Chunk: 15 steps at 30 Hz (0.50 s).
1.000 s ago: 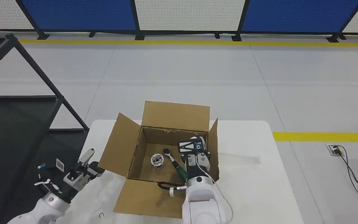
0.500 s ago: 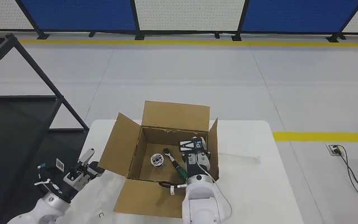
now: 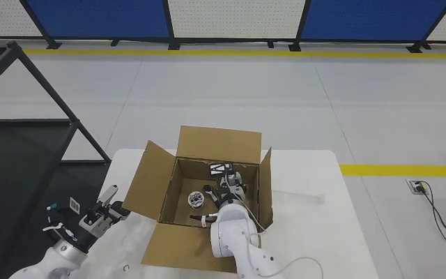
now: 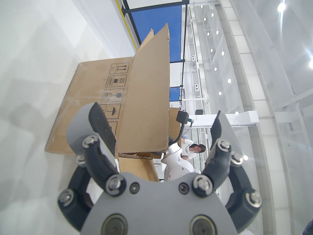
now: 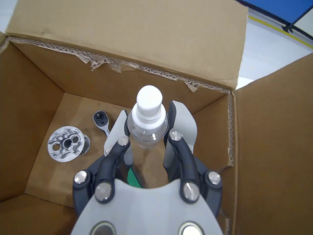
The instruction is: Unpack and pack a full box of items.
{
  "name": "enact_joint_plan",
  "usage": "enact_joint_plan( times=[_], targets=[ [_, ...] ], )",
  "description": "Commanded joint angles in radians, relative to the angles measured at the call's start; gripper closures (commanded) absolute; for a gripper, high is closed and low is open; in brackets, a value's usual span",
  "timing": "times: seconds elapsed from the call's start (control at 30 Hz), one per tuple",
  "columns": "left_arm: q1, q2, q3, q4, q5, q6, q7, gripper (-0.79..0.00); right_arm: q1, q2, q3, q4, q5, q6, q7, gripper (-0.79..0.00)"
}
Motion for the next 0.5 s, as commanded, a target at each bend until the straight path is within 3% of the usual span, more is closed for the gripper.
enact_joint_plan(
  times=[0.0, 0.27, 0.3, 0.33, 0.37, 0.4, 0.47],
  targets=[
    [0.000, 0.000, 0.000, 0.000, 0.000, 0.000, 0.000, -0.785, 0.010, -0.005, 0.000, 0.027, 0.004, 0.006, 0.007, 0.000],
    [0.000, 0.000, 0.000, 0.000, 0.000, 0.000, 0.000, -0.785, 0.053, -0.024, 0.025, 0.128, 0.058, 0.009, 0.000, 0.000],
    [0.000, 0.000, 0.000, 0.000, 0.000, 0.000, 0.000, -0.785, 0.060, -0.026, 0.030, 0.142, 0.068, 0.007, -0.005, -0.065],
    [0.000, 0.000, 0.000, 0.000, 0.000, 0.000, 0.000, -0.785, 0.065, -0.028, 0.033, 0.157, 0.077, 0.002, -0.007, -0.265],
    [0.000, 0.000, 0.000, 0.000, 0.000, 0.000, 0.000, -0.785, 0.073, -0.031, 0.038, 0.173, 0.085, 0.000, -0.011, -0.379],
    [0.000, 0.000, 0.000, 0.000, 0.000, 0.000, 0.000, -0.785, 0.075, -0.032, 0.039, 0.179, 0.089, 0.000, -0.013, -0.739],
    [0.000, 0.000, 0.000, 0.000, 0.000, 0.000, 0.000, -0.785, 0.080, -0.036, 0.042, 0.192, 0.098, 0.001, -0.021, -0.785]
  ],
)
